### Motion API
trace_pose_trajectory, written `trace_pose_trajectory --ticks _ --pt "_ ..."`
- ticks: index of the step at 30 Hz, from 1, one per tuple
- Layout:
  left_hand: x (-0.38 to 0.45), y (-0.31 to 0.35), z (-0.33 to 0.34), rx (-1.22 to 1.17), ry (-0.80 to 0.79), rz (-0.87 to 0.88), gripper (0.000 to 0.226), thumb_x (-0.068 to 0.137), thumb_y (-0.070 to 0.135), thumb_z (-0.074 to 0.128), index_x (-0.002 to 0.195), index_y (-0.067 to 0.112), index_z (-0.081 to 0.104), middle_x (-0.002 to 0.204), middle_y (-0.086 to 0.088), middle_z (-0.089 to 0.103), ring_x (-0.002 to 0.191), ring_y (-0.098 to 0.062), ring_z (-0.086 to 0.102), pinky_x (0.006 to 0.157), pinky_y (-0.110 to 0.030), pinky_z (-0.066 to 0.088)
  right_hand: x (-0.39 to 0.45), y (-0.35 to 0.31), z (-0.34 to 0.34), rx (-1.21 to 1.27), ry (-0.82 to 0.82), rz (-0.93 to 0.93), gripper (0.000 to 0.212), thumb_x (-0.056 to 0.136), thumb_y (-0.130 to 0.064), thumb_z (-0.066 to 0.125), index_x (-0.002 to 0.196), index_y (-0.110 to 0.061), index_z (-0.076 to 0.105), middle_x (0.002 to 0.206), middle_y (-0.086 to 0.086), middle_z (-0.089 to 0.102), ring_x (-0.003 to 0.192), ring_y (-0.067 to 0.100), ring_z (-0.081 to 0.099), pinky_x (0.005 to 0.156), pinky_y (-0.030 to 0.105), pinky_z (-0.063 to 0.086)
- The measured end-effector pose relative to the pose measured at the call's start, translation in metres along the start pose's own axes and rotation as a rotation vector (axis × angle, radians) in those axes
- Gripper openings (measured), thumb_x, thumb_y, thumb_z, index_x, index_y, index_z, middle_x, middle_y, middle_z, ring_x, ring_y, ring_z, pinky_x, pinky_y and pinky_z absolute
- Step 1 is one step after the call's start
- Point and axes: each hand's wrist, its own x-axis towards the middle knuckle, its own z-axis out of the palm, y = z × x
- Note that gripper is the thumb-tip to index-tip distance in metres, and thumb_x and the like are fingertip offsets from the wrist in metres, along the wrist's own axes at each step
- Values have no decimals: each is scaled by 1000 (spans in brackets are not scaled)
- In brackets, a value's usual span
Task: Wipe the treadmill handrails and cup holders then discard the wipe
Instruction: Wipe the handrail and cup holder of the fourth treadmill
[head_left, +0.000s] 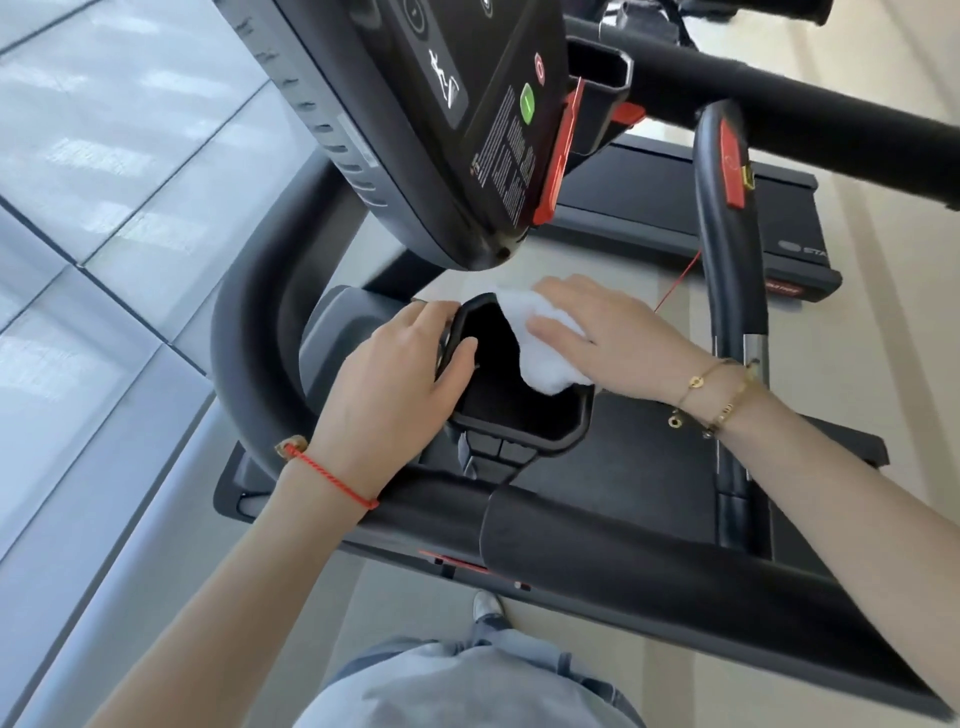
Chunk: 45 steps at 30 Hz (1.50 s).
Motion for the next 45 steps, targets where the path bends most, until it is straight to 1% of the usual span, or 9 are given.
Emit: trace_pose_trajectory --ticks 2,6,12,17,25,31,34,40,45 --pt "1 0 -1 -11 -7 -2 34 98 37 52 125 17 59 104 0 65 86 -23 63 73 -44 54 18 -14 3 -61 -20 -35 34 101 -45 35 130 -29 45 103 -6 45 96 24 52 77 36 39" --pt "6 -2 -3 -23 -22 2 31 98 33 54 121 15 61 103 -1 65 84 -23 63 73 -45 54 18 -19 9 -99 47 -59 35 101 -43 38 131 -28 45 109 -1 50 98 23 52 77 37 41" --pt "19 -2 0 -75 -71 23 38 99 33 50 134 21 56 116 2 64 100 -19 62 85 -41 53 -26 6 12 173 47 194 24 99 -48 33 117 -34 40 94 -9 44 69 14 57 54 16 33" --pt "20 -6 5 -126 -76 44 36 98 28 51 134 22 55 113 0 66 98 -22 63 85 -43 54 -5 -5 11 193 38 241 24 100 -41 41 110 -20 46 93 2 49 86 25 51 65 33 33" --pt "19 -8 9 -171 -58 78 35 100 22 48 134 18 55 110 -3 68 96 -23 65 85 -45 56 -55 -26 39 420 184 499 39 99 -45 42 124 -17 33 114 2 41 79 4 47 55 18 34" --pt "19 -7 9 -169 -48 103 36 100 18 48 135 13 55 115 -8 68 100 -27 66 87 -44 54 -26 -20 28 272 211 434 27 101 -37 42 116 -15 38 106 7 46 79 21 48 57 27 32" --pt "18 -8 8 -175 -49 95 37 100 18 49 136 15 56 110 -8 68 95 -27 66 85 -45 55 -26 -18 29 270 208 402 29 100 -33 44 124 -17 38 110 7 45 88 25 48 60 26 33" --pt "19 -9 7 -183 -60 77 37 100 21 47 136 19 56 106 -4 69 93 -24 65 83 -45 55 -60 -28 36 425 225 435 46 98 -39 48 135 -20 30 121 1 36 91 10 47 71 22 45" --pt "18 -9 7 -201 -54 101 36 101 19 47 136 15 56 103 -4 69 92 -24 65 82 -46 56 -72 -30 35 402 215 441 50 96 -46 48 136 -21 30 124 -5 37 90 2 47 59 10 39"
